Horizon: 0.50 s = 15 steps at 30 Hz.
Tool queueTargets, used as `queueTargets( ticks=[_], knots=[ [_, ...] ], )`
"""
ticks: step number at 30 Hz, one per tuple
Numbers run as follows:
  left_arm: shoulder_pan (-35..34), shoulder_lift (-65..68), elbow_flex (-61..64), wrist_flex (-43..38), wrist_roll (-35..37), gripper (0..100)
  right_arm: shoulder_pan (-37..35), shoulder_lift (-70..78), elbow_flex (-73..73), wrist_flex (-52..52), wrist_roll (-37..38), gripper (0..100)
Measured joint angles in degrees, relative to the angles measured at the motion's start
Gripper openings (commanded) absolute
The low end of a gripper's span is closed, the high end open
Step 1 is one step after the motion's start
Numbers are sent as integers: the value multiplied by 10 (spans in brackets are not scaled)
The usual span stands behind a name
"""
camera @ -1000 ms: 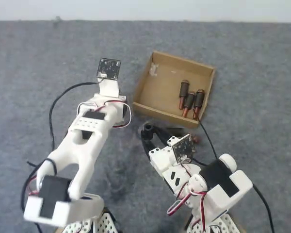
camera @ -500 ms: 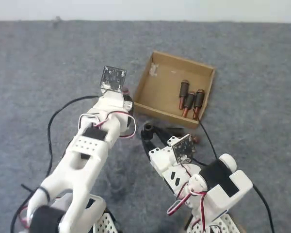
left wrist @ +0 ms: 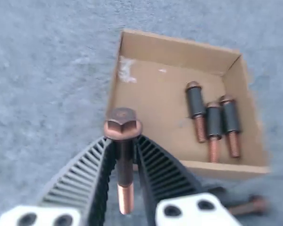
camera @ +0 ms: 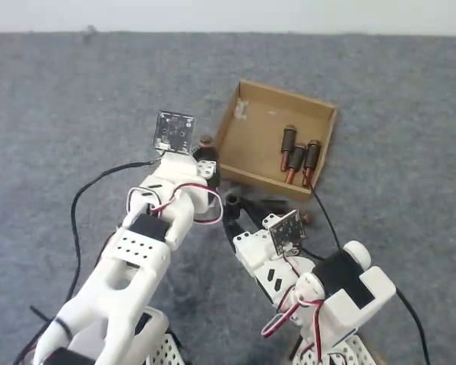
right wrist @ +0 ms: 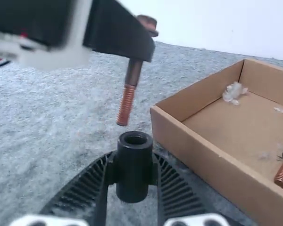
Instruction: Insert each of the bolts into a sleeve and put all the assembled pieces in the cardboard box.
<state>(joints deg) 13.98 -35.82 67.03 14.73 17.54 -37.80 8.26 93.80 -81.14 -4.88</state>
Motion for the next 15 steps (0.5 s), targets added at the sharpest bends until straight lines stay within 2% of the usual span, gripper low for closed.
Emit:
queueTargets(
  ticks=[15],
  knots=[
    [7,-1,5,0,17,13,3,1,-3,22,0,6]
  ],
)
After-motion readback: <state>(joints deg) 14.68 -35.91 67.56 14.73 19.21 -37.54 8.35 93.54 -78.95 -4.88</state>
